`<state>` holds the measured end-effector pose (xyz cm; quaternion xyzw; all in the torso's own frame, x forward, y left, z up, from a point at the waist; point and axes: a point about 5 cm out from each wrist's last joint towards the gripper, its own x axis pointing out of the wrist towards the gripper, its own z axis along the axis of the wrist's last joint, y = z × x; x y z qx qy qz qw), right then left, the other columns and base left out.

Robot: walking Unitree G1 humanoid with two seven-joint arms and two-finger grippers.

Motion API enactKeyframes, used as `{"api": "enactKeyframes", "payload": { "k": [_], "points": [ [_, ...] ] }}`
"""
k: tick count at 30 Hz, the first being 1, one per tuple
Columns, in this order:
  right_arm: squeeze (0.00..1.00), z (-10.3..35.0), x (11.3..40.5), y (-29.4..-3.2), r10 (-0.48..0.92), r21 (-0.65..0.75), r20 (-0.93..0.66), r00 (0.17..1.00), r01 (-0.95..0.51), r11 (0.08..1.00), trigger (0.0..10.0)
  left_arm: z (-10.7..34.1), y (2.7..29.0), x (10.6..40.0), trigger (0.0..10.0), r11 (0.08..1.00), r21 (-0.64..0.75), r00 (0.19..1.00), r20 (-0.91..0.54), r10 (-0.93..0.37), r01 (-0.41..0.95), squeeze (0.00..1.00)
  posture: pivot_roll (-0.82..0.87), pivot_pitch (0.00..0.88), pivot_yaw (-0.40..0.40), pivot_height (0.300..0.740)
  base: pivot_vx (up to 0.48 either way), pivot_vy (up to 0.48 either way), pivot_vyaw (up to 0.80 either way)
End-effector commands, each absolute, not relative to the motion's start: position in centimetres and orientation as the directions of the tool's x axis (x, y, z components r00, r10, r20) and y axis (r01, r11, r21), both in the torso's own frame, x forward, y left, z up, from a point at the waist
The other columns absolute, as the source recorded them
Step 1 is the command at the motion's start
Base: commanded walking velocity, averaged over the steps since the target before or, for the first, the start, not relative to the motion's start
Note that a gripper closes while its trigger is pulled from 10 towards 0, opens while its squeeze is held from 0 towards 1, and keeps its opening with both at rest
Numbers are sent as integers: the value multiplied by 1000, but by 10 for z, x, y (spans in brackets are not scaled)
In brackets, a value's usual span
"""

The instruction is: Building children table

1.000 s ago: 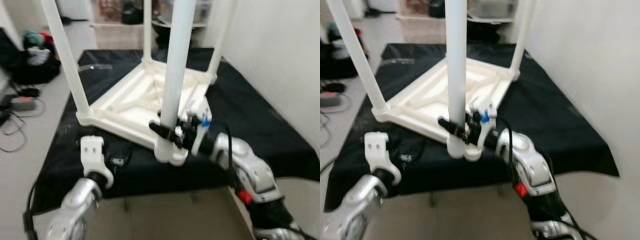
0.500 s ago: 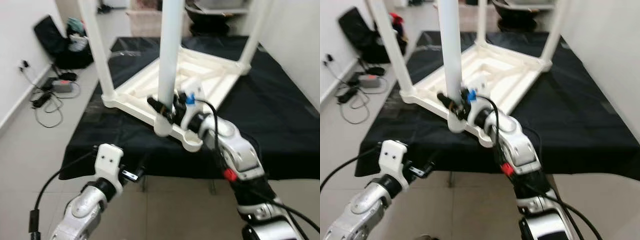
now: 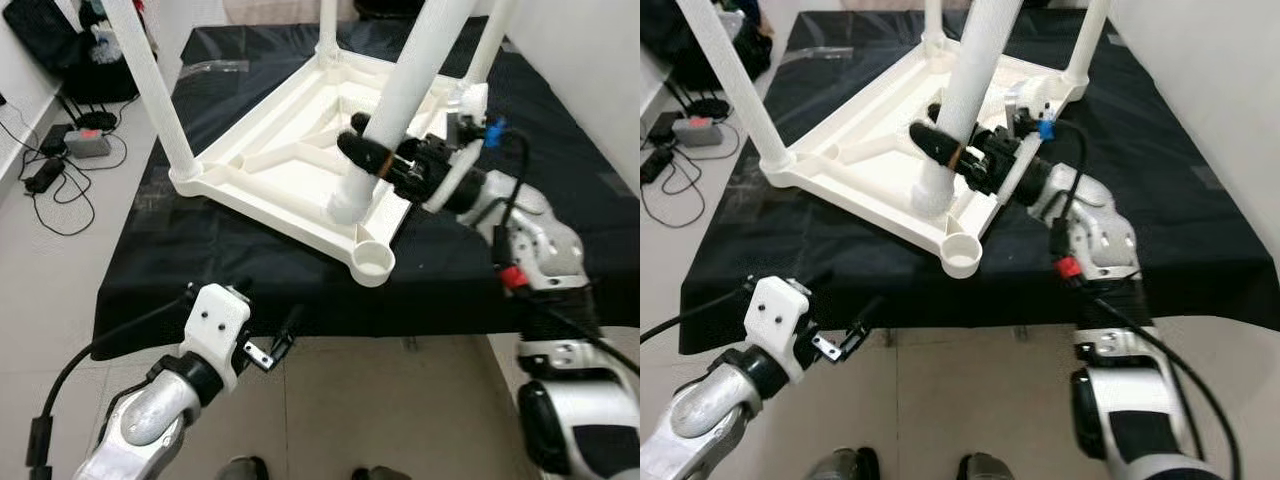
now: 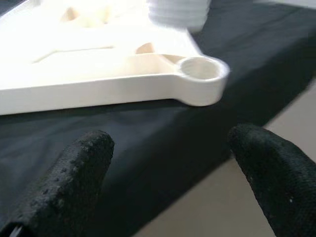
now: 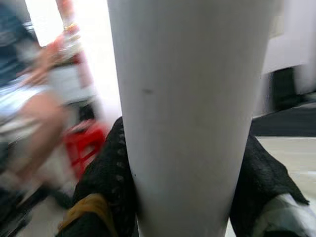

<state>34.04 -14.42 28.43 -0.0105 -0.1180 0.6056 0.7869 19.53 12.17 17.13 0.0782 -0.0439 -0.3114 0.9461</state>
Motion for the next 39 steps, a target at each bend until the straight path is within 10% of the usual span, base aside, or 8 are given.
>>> {"api": "enactKeyframes", "payload": {
  "k": [1, 13, 39],
  "points": [
    [0, 290, 339, -142, 975, -190, 144, 169, -962, 194, 10000, 172, 118, 187, 10000, 760, 184, 771, 18, -636, 623, 0, -30, 281, -29, 740, 0, 0, 0],
    [0, 291, 347, -146, 994, -297, -102, 31, -955, -1, 10000, 181, 114, 161, 10000, 690, 224, 710, -7, -704, 688, 0, -17, 311, -28, 740, 0, 0, 0],
    [0, 301, 355, -178, 991, -331, -103, 87, -942, 48, 10000, 185, 116, 151, 10000, 709, 222, 730, -19, -683, 669, 0, 0, 342, -22, 740, 0, 0, 0]
  ]
}}
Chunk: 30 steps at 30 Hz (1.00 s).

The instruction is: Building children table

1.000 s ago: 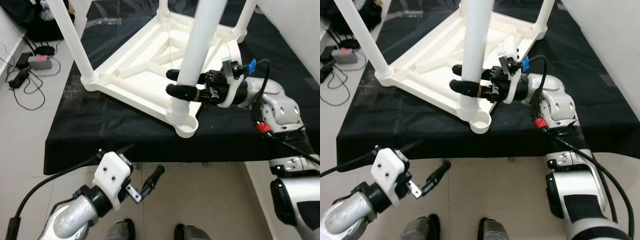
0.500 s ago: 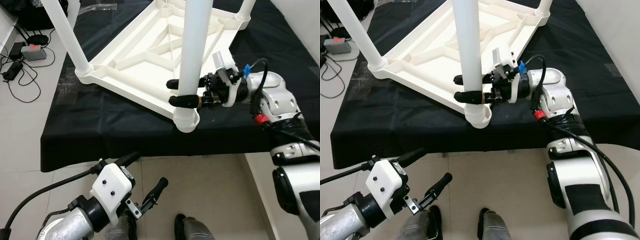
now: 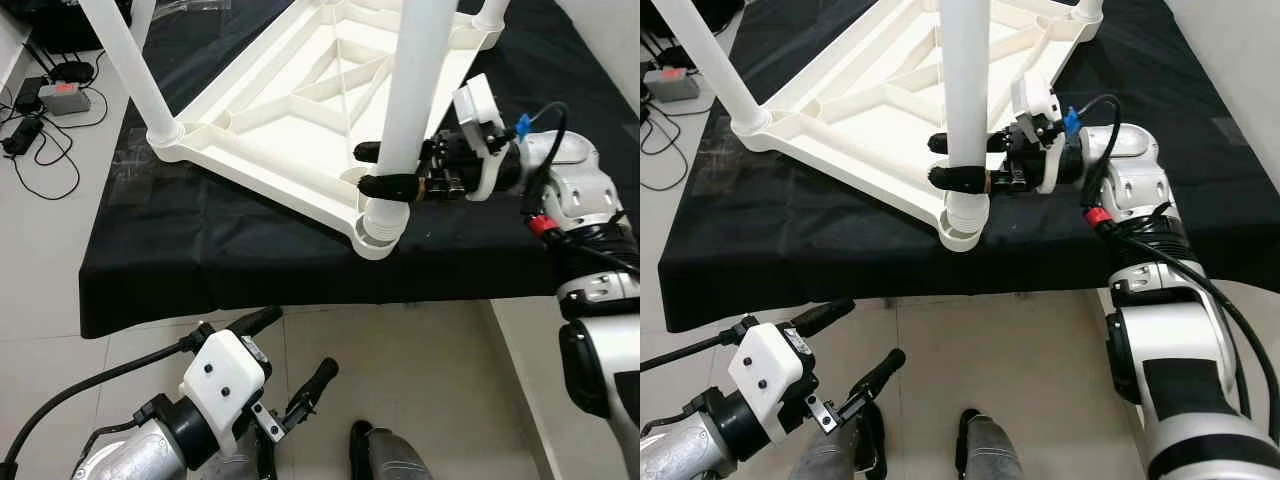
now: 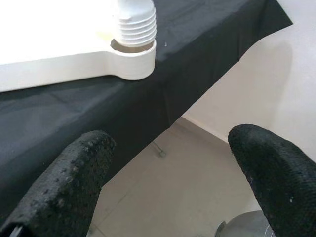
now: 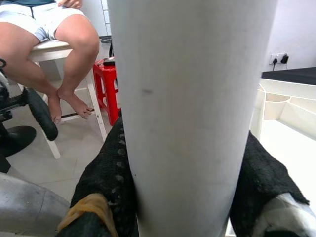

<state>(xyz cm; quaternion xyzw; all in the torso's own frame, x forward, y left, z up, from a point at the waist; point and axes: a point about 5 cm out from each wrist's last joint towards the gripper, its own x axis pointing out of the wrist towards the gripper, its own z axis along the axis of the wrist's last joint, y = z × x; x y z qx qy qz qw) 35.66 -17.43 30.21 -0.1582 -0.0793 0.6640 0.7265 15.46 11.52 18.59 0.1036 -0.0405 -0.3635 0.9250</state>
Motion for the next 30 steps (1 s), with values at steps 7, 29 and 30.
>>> {"api": "enactKeyframes", "payload": {
  "k": [7, 29, 30],
  "points": [
    [0, 293, 353, -171, 996, -335, -53, 67, -941, 46, 10000, 186, 116, 152, 10000, 708, 223, 729, -21, -684, 670, 0, 3, 345, -15, 740, 0, 0, 0],
    [0, 284, 352, -169, 994, -346, -24, 105, -934, 91, 10000, 187, 115, 154, 10000, 706, 231, 729, -22, -684, 670, 0, -6, 349, -14, 740, 0, 0, 0],
    [0, 283, 352, -169, 994, -340, -26, 104, -936, 89, 10000, 187, 115, 154, 10000, 706, 231, 728, -22, -685, 670, 0, -6, 349, -14, 740, 0, 0, 0]
  ]
}}
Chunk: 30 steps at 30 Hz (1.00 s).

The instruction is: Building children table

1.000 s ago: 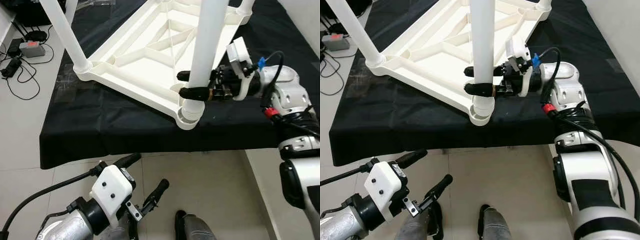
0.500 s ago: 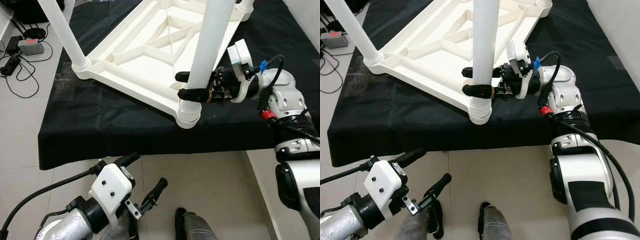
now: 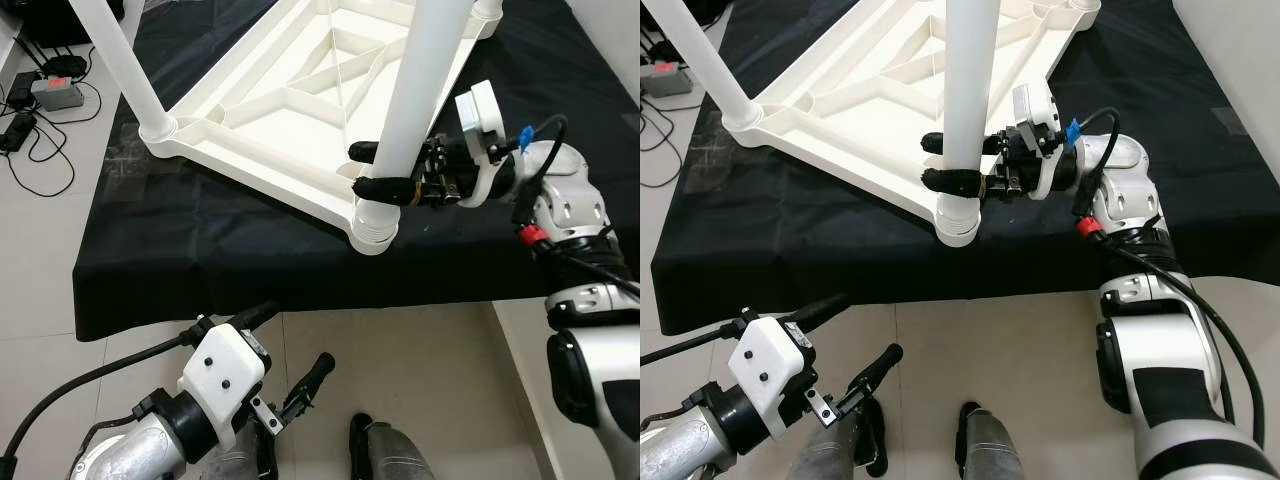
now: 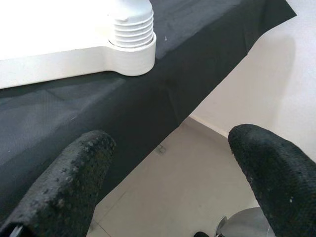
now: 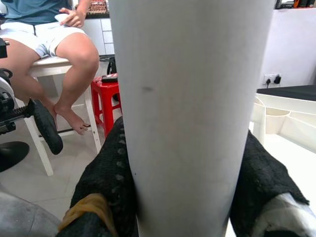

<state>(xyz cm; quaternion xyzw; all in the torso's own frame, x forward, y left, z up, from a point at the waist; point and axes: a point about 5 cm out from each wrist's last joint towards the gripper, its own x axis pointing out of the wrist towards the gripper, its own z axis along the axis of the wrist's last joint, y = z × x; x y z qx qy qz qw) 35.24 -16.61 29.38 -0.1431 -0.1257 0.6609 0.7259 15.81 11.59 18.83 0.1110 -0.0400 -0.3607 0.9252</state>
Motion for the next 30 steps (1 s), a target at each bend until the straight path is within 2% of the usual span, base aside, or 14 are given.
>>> {"api": "enactKeyframes", "payload": {
  "k": [1, 7, 12, 20, 26, 30],
  "points": [
    [0, 281, 351, -169, 994, -335, -26, 106, -938, 92, 10000, 187, 115, 154, 10000, 705, 231, 728, -22, -685, 671, 0, -6, 349, -14, 740, 0, 0, 0],
    [0, 275, 351, -168, 991, -322, -39, 127, -941, 108, 10000, 187, 114, 155, 10000, 704, 231, 727, -22, -686, 672, 0, -9, 352, -12, 740, 0, 0, 0],
    [0, 273, 353, -166, 982, -314, -48, 184, -936, 160, 10000, 187, 114, 155, 10000, 705, 231, 728, -23, -685, 671, 0, -12, 353, -14, 740, 0, 0, 0],
    [0, 272, 352, -166, 974, -313, -58, 217, -931, 189, 10000, 187, 114, 155, 10000, 705, 231, 728, -23, -685, 670, 0, -20, 351, -16, 740, 0, 0, 0],
    [0, 269, 348, -168, 955, -313, -56, 292, -913, 261, 10000, 187, 114, 155, 10000, 706, 229, 728, -22, -685, 671, 0, -23, 351, -17, 740, 0, 0, 0],
    [0, 267, 346, -169, 952, -312, -55, 301, -911, 270, 10000, 187, 114, 155, 10000, 706, 228, 728, -22, -685, 671, 0, -31, 350, -17, 740, 0, 0, 0]
  ]
}}
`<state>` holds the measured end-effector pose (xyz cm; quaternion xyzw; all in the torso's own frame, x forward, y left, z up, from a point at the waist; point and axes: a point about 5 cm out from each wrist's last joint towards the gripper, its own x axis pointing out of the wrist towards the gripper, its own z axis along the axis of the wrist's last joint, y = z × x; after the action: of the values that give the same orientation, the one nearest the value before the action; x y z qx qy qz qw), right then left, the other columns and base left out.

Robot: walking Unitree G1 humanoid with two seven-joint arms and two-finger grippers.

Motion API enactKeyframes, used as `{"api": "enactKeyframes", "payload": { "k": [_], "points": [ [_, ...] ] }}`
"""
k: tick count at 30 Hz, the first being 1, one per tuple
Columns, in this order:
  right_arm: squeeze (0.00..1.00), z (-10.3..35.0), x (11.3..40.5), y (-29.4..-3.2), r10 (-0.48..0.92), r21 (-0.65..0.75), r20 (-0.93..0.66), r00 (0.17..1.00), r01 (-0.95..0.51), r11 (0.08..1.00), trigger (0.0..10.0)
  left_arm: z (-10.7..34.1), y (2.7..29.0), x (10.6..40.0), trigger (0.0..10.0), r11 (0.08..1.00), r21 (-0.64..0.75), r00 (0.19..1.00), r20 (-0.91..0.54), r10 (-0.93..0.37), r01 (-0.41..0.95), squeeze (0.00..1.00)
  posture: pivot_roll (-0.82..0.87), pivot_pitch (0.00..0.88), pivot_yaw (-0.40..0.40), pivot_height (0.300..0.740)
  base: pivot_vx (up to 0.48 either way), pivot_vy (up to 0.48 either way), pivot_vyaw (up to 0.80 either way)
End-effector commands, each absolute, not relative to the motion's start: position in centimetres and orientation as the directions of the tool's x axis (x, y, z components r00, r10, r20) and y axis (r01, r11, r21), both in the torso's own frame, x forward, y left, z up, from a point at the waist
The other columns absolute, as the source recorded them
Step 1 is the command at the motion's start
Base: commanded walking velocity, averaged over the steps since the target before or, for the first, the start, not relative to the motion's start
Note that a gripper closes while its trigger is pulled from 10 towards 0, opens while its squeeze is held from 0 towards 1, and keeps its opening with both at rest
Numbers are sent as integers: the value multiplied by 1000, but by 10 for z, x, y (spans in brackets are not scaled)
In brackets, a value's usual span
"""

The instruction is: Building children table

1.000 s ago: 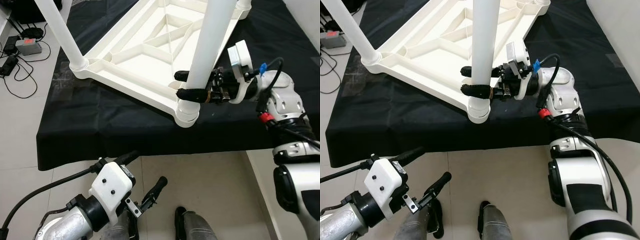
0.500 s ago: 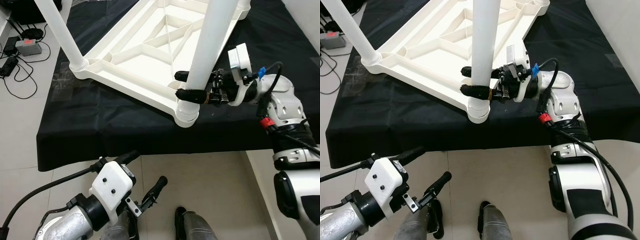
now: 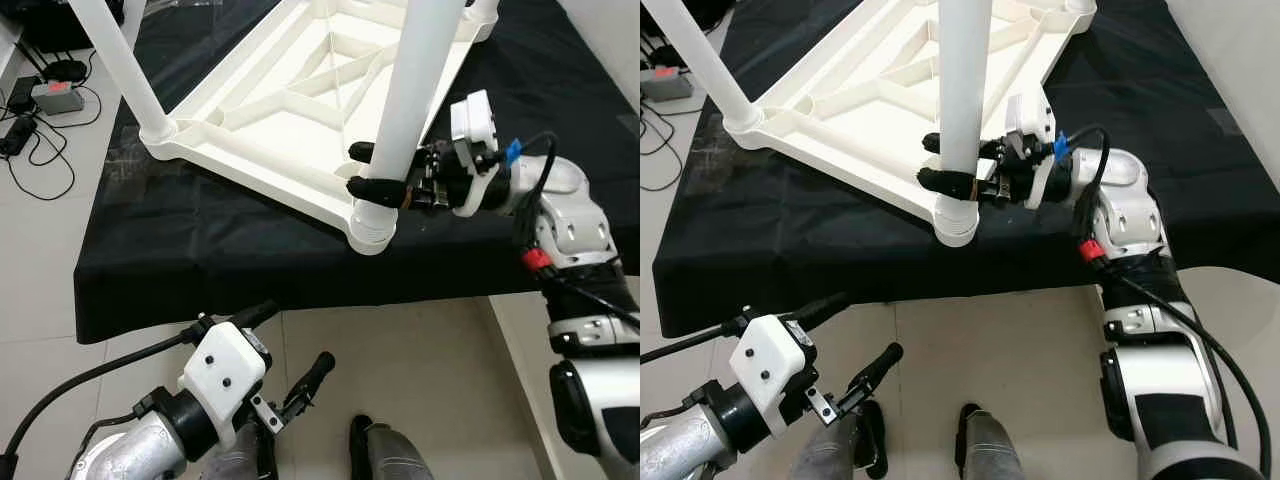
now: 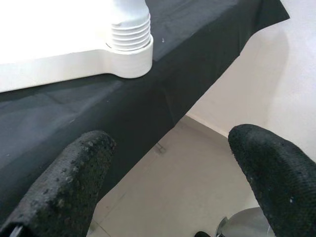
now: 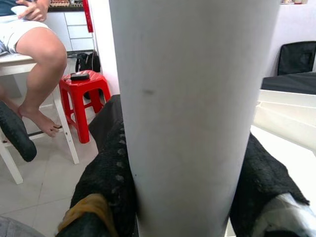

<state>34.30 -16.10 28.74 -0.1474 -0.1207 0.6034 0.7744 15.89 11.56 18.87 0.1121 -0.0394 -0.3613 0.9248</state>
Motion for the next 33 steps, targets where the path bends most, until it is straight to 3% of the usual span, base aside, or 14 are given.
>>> {"api": "enactKeyframes", "payload": {
  "k": [1, 6, 11, 15, 16, 17, 18, 19, 20, 25, 33],
  "points": [
    [0, 265, 344, -170, 940, -311, -49, 339, -899, 308, 10000, 187, 113, 155, 10000, 706, 228, 728, -21, -686, 671, 0, -34, 348, -18, 740, 0, 0, 0],
    [0, 264, 342, -171, 929, -307, -37, 369, -889, 341, 10000, 187, 113, 156, 10000, 705, 228, 727, -20, -686, 672, 0, -35, 347, -18, 740, 0, 0, 0],
    [0, 251, 333, -172, 861, -288, -42, 507, -831, 476, 10000, 187, 113, 156, 10000, 703, 228, 726, -19, -688, 673, 0, -42, 348, -23, 740, 0, 0, 0],
    [0, 245, 330, -168, 833, -284, -64, 550, -810, 513, 10000, 187, 113, 156, 10000, 703, 228, 725, -19, -688, 673, 0, -47, 350, -25, 740, 0, 0, 0],
    [0, 240, 328, -165, 800, -276, -84, 594, -785, 554, 10000, 187, 113, 156, 10000, 703, 228, 725, -19, -689, 674, 0, -47, 350, -25, 740, 0, 0, 0],
    [0, 229, 327, -161, 712, -278, -125, 690, -714, 643, 10000, 187, 113, 156, 10000, 702, 228, 724, -19, -689, 674, 0, -47, 350, -34, 740, 0, 0, 0],
    [0, 229, 327, -161, 712, -278, -125, 690, -714, 643, 10000, 187, 113, 156, 10000, 702, 228, 724, -19, -689, 674, 0, -47, 350, -34, 740, 0, 0, 0],
    [0, 214, 322, -159, 561, -248, -145, 815, -579, 777, 10000, 186, 113, 155, 10000, 702, 229, 725, -20, -689, 674, 0, -54, 343, -48, 740, 0, 0, 0],
    [0, 204, 313, -154, 449, -215, -141, 882, -470, 856, 10000, 186, 113, 156, 10000, 706, 229, 728, -18, -685, 670, 0, -54, 343, -37, 740, 0, 0, 0],
    [0, 202, 303, -151, 298, -155, -85, 951, -308, 939, 10000, 184, 113, 159, 10000, 709, 231, 732, -18, -681, 666, 0, -61, 334, -33, 740, 0, 0, 0],
    [0, 202, 300, -144, 253, -111, -55, 966, -258, 960, 10000, 181, 114, 163, 10000, 703, 245, 729, -22, -685, 668, 0, -60, 315, -27, 740, 0, 0, 0]
  ]
}}
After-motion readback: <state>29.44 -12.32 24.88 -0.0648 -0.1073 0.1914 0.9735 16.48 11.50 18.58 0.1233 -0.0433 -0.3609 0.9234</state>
